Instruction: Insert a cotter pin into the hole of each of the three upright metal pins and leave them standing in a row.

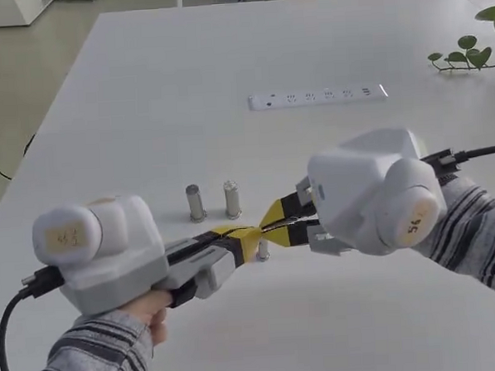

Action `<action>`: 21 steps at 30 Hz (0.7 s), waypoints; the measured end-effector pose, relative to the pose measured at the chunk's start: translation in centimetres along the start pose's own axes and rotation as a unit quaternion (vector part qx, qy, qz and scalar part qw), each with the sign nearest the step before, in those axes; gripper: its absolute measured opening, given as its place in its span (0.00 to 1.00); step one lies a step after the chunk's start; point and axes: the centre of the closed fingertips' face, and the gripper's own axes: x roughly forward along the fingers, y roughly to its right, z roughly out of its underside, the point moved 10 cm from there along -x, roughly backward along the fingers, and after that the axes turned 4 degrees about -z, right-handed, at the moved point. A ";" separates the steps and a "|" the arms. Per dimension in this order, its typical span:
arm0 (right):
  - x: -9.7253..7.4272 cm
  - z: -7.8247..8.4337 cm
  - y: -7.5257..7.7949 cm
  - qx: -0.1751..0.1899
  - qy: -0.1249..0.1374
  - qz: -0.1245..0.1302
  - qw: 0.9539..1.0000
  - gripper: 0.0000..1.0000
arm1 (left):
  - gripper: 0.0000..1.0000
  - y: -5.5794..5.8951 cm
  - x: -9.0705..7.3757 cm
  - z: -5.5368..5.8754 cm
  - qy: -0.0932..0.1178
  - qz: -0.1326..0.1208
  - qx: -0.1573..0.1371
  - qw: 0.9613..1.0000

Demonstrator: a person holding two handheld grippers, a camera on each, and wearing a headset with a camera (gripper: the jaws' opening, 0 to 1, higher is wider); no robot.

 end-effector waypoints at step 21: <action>0.2 2.2 -0.4 0.192 0.071 -0.046 0.978 0.06 | 0.00 -0.3 -0.5 0.2 -0.050 0.042 0.233 0.970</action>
